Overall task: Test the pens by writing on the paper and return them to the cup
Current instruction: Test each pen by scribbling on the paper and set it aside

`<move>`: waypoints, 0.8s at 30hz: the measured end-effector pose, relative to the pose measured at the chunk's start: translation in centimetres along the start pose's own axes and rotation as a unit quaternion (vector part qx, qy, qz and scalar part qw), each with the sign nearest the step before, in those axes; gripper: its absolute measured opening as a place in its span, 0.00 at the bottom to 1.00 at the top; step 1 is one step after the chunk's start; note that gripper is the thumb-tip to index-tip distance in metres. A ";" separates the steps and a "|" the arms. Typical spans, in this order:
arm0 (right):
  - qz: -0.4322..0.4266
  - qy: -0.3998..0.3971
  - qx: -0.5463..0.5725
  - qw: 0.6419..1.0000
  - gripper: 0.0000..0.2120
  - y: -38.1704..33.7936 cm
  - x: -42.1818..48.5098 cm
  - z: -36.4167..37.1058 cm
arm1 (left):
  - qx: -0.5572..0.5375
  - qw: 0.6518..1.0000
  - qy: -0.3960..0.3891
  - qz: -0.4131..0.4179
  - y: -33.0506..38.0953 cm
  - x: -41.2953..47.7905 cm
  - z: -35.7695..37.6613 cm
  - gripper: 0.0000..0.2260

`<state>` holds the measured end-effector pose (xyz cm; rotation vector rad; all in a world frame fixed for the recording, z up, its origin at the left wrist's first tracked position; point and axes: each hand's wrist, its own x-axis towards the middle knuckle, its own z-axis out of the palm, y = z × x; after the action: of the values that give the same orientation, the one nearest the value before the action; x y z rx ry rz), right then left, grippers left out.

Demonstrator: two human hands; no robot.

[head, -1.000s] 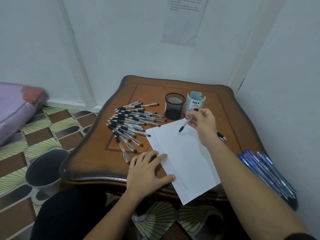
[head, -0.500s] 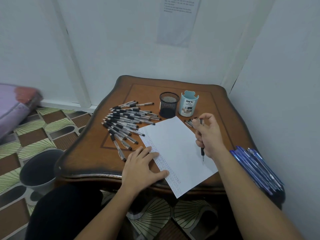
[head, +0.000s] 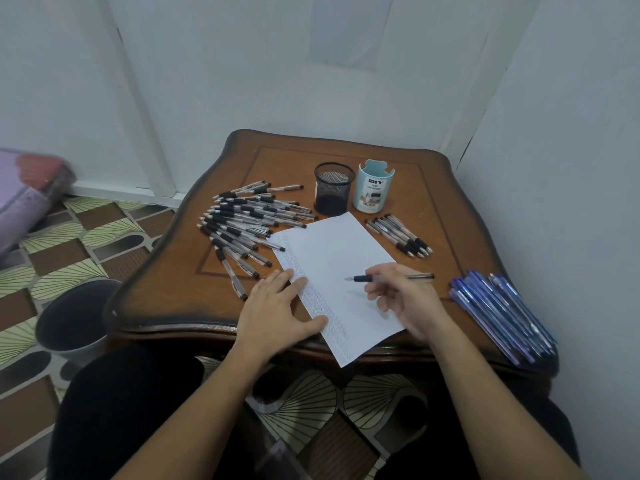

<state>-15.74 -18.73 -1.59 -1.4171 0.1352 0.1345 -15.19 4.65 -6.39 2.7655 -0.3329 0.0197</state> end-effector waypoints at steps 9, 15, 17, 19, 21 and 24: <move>-0.012 -0.033 -0.150 0.988 0.06 2.7 -2.8 0.9 | 0.016 0.999 -0.022 0.019 -0.3 0.1 -0.2 0.47; -0.056 -0.025 -0.220 0.973 0.05 4.3 -3.5 0.8 | 0.014 0.999 -0.019 0.028 -0.4 -0.1 -0.2 0.47; -0.065 -0.031 -0.233 0.970 0.03 4.6 -3.8 0.7 | 0.015 0.999 -0.019 0.030 -0.4 -0.1 -0.2 0.47; -0.072 -0.026 -0.237 0.969 0.03 4.8 -3.9 0.6 | 0.015 0.999 -0.018 0.032 -0.5 -0.1 -0.2 0.47; -0.072 -0.024 -0.237 0.968 0.02 5.0 -4.0 0.6 | 0.015 0.999 -0.019 0.035 -0.6 0.0 0.0 0.47; -0.075 -0.021 -0.236 0.969 0.03 5.1 -4.1 0.8 | 0.016 0.999 -0.020 0.039 -0.8 0.0 0.1 0.47</move>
<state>-20.66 -17.23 -5.71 -1.8923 -0.0451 0.0736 -14.97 5.31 -6.71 2.7869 -0.4539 -0.0112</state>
